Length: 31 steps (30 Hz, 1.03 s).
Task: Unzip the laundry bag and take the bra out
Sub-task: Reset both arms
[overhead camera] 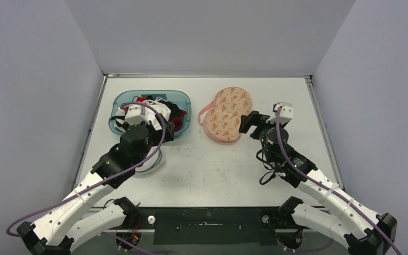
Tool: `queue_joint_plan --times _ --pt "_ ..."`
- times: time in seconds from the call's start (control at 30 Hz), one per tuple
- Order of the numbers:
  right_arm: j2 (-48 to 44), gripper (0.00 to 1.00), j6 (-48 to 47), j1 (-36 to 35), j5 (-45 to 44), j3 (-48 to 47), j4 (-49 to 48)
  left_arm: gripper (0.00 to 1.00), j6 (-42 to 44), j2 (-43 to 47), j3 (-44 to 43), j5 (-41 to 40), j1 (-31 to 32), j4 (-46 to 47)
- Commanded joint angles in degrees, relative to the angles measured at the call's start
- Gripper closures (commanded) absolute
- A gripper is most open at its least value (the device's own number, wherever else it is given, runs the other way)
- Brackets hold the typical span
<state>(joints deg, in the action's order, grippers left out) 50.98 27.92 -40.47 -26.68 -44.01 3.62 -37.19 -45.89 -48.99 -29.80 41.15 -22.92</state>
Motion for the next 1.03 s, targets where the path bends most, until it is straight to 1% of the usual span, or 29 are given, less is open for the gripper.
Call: queue_joint_plan --times 0.0,0.1,0.27,0.47,0.5,0.6,0.67,0.77,0.87,1.0 --pt "-6.17 0.10 -2.10 -0.02 -5.47 5.34 -5.82 0.04 7.64 -1.40 -5.46 -4.17 -0.35 0.83" --pt "-9.34 0.10 -3.40 0.06 -3.12 8.57 -8.78 0.04 11.43 -1.33 -4.93 -4.15 -0.69 3.13" --pt "-11.08 0.10 -5.50 0.04 -1.98 8.31 -8.37 0.04 10.91 2.24 -1.11 -1.42 -3.25 5.27" --pt "-11.38 0.10 -6.99 -0.02 -3.02 8.78 -8.23 0.04 10.58 6.34 2.39 -0.72 -3.70 7.62" --pt "-11.28 0.10 -6.73 -0.05 -2.47 9.15 -9.03 0.04 10.63 6.49 2.79 -0.66 -3.70 7.80" --pt "-11.37 0.10 -4.96 -0.05 3.55 10.49 -13.61 0.04 10.38 6.02 2.84 -0.56 -3.71 7.45" --pt "-11.30 0.10 -4.04 -0.04 5.14 11.36 -16.44 0.04 9.87 5.94 2.65 -0.61 -3.72 7.11" --pt "-10.82 0.10 -1.41 0.03 1.13 11.33 -16.71 0.04 8.67 6.15 2.70 -0.98 -3.79 6.89" --pt "-11.13 0.10 -1.20 0.05 -2.09 11.27 -15.41 0.04 7.81 6.18 2.84 -0.93 -3.79 6.62" --pt "-12.54 0.10 -2.59 0.04 -3.04 11.49 -13.64 0.04 7.38 6.10 2.48 -1.76 -3.79 5.76"
